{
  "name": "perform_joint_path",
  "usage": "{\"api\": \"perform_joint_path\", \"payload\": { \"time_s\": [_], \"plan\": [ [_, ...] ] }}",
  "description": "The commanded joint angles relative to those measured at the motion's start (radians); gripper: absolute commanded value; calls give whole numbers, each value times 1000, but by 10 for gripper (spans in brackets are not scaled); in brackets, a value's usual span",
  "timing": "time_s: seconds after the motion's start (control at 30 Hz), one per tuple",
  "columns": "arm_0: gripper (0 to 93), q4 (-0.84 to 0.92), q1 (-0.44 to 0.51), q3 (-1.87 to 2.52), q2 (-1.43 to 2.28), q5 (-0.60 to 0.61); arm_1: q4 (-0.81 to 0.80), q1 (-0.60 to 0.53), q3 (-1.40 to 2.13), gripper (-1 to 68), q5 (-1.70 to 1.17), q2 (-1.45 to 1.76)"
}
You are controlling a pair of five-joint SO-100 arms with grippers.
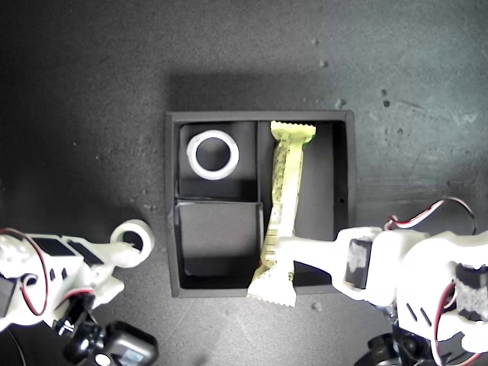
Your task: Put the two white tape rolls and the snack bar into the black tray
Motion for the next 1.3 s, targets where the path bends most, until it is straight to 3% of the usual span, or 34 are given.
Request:
{"api": "perform_joint_path", "payload": {
  "time_s": [0.0,1.27],
  "plan": [
    [126,-28,-15,0,-5,14,12,-21,-44,266,8,14],
    [123,155,-91,-183,-83,87,-23,-71,44,261,2,14]
  ]
}}
